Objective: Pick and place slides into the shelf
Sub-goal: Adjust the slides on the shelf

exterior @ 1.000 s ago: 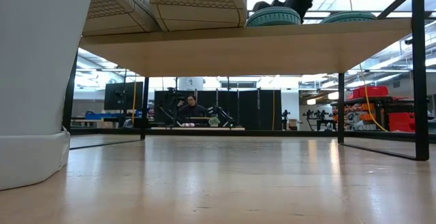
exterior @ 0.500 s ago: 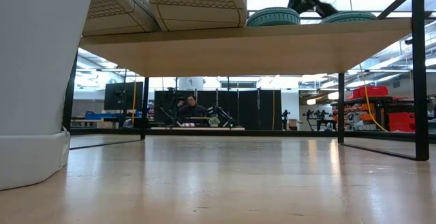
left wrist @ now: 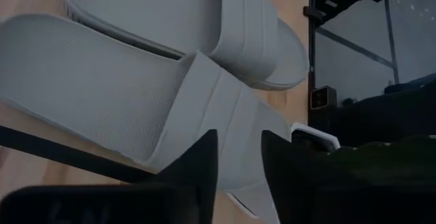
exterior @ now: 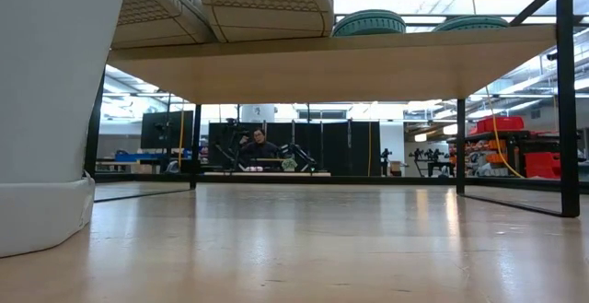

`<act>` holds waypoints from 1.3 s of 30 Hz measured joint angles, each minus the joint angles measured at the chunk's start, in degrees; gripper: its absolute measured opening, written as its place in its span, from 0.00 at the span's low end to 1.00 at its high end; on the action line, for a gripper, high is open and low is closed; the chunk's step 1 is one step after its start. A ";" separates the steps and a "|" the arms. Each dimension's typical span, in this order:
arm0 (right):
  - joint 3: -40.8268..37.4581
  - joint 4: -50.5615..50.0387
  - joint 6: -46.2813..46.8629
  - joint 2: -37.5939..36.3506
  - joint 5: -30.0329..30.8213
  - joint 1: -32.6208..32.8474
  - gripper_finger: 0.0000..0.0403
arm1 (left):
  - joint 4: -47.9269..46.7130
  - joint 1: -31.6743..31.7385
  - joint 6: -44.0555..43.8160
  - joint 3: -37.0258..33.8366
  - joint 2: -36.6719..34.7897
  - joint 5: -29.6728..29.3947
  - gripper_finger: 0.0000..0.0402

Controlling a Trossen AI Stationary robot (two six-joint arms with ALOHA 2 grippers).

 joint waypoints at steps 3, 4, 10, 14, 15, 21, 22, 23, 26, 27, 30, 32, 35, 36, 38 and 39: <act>0.00 -0.04 -3.35 -0.46 -0.26 7.52 0.01 | 0.06 -0.16 -0.64 0.00 0.00 -1.18 0.24; 0.00 -0.10 -4.07 -0.26 -0.40 10.13 0.01 | 0.16 -0.16 -0.91 0.00 0.00 -1.62 0.22; 0.00 1.84 -8.27 3.50 -0.50 23.92 0.00 | 2.31 -0.09 -0.73 0.00 0.00 -3.92 0.16; 0.00 2.39 -11.01 6.25 -0.49 29.96 0.00 | 2.90 -0.08 0.39 0.00 0.00 -3.94 0.15; 0.00 2.41 -11.39 6.95 -0.50 31.02 0.00 | 2.91 -0.09 0.70 0.00 0.00 -3.94 0.16; 0.00 9.17 -13.39 12.02 -0.36 37.11 0.00 | 2.74 -0.09 4.99 0.00 0.00 -2.86 0.18; 0.00 11.49 -13.56 13.08 -0.46 37.93 0.00 | 2.44 -0.09 5.72 0.00 0.00 -2.38 0.19; 0.00 14.00 -13.79 14.13 -0.50 38.82 0.00 | 2.14 -0.09 6.38 0.00 0.00 -1.89 0.19; 0.00 20.44 -14.82 17.40 -0.18 40.93 0.00 | 1.33 -0.09 7.49 0.00 0.00 -0.77 0.19; 0.00 21.35 -14.85 18.51 0.04 41.35 0.00 | 0.91 -0.11 7.56 0.00 0.00 -0.73 0.19; 0.00 21.93 -15.25 21.55 0.22 42.05 0.00 | 0.16 -0.13 7.52 0.00 0.00 -0.74 0.18; 0.00 22.29 -17.24 23.24 0.24 42.42 0.00 | -0.19 -0.13 7.79 0.00 0.00 -0.77 0.17; 0.00 24.63 -21.56 25.79 0.41 42.45 0.00 | -0.15 -0.13 7.83 0.00 0.00 -2.20 0.17; 0.00 25.40 -22.51 26.64 1.01 42.45 0.00 | -0.15 -0.13 7.82 0.00 0.00 -2.82 0.17; 0.00 26.74 -24.15 28.34 3.12 42.74 0.00 | -0.13 -0.13 7.67 0.00 0.00 -3.80 0.17; 0.00 27.39 -24.74 29.14 4.66 42.86 0.00 | -0.13 -0.13 7.30 0.00 0.00 -4.01 0.17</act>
